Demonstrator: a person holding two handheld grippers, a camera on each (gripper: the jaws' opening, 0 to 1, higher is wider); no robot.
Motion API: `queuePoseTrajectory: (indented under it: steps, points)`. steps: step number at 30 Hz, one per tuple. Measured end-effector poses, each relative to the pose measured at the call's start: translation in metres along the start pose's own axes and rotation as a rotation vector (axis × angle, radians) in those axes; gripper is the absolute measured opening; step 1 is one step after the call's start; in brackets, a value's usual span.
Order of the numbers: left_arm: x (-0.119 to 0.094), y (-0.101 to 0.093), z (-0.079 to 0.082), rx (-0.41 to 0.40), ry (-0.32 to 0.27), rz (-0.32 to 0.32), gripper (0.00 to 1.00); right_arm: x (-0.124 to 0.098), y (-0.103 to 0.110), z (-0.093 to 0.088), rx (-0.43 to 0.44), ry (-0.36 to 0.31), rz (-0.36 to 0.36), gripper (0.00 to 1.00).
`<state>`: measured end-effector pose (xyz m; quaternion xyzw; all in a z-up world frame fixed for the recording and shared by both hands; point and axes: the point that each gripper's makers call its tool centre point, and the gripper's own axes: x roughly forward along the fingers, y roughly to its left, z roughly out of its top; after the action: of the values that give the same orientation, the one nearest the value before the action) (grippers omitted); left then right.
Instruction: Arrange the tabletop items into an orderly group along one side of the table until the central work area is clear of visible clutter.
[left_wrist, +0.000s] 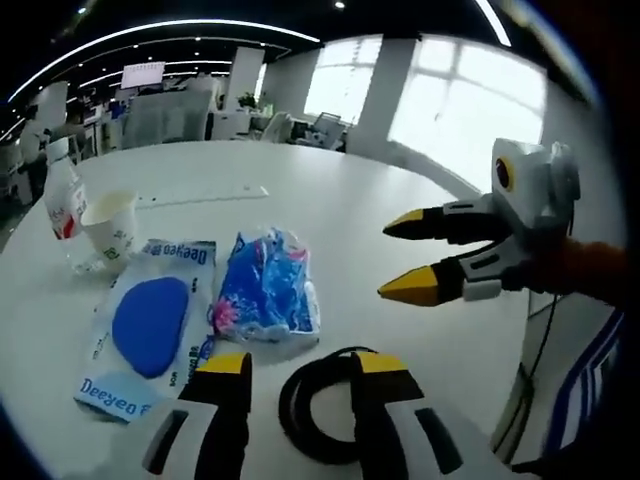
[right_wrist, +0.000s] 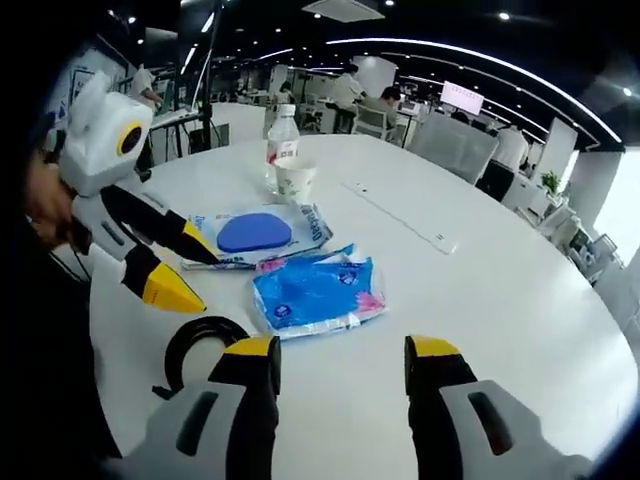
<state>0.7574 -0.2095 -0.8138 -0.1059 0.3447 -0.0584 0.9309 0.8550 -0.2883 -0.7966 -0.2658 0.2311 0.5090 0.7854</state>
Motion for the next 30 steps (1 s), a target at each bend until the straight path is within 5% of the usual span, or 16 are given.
queuePoseTrajectory:
  steps: [8, 19, 22, 30]
  points:
    - [0.017, 0.006, -0.006, -0.099, 0.020, -0.012, 0.37, 0.020, -0.014, 0.001, 0.024, 0.040, 0.067, 0.49]
    - [0.036, 0.005, -0.011, -0.207, 0.051, -0.033, 0.35, 0.047, -0.024, 0.015, -0.062, 0.051, 0.130, 0.49]
    - [0.039, 0.003, -0.010, -0.162, 0.059, -0.030, 0.40, 0.056, -0.029, 0.016, -0.014, 0.049, 0.125, 0.47]
    - [0.048, 0.009, -0.004, -0.214, 0.082, -0.027, 0.39, 0.073, -0.040, 0.021, 0.049, 0.039, 0.118, 0.42]
